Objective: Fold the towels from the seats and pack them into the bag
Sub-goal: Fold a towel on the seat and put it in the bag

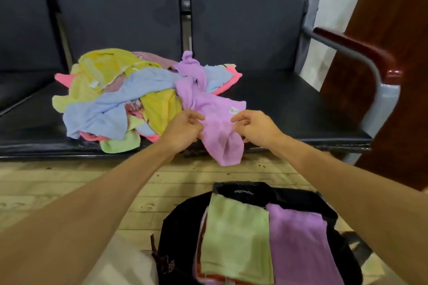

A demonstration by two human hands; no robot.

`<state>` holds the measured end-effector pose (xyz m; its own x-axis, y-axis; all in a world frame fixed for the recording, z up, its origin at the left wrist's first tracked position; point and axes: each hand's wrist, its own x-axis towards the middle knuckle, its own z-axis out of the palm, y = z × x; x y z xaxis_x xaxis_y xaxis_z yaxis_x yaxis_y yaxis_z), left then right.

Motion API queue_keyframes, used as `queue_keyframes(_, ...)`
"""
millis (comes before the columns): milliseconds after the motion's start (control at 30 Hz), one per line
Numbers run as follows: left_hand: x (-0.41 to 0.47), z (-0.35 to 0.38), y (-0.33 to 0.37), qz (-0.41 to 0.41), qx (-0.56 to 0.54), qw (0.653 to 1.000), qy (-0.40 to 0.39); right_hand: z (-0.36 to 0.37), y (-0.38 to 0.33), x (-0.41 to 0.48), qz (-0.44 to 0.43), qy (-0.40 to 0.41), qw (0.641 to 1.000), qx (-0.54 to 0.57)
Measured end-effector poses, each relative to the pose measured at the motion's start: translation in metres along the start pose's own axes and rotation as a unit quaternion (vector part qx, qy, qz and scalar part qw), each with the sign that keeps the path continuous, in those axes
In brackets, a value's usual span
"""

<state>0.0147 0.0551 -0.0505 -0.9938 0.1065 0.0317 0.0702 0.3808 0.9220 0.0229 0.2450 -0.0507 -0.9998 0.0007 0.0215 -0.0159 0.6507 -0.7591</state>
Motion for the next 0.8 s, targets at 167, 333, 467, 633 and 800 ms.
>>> queue_keyframes(167,0.024,-0.003,0.002,-0.005,-0.050,0.996,0.072,0.029,0.000,0.033,-0.055,-0.018,0.996,-0.071)
queue_keyframes(333,0.034,-0.008,0.007,-0.048,-0.112,0.986,0.115,0.055,0.011,0.055,-0.075,-0.001,0.979,-0.189)
queue_keyframes(467,0.033,-0.011,0.007,-0.060,-0.114,0.985,0.117,0.051,0.013,0.058,-0.069,0.045,0.975,-0.207)
queue_keyframes(633,0.028,-0.005,0.011,-0.076,-0.109,0.988,0.084,0.016,0.011,0.050,-0.020,0.086,0.996,-0.033)
queue_keyframes(800,0.021,0.015,0.025,-0.116,-0.161,0.980,0.016,-0.041,0.004,0.037,0.059,0.148,0.950,0.270)
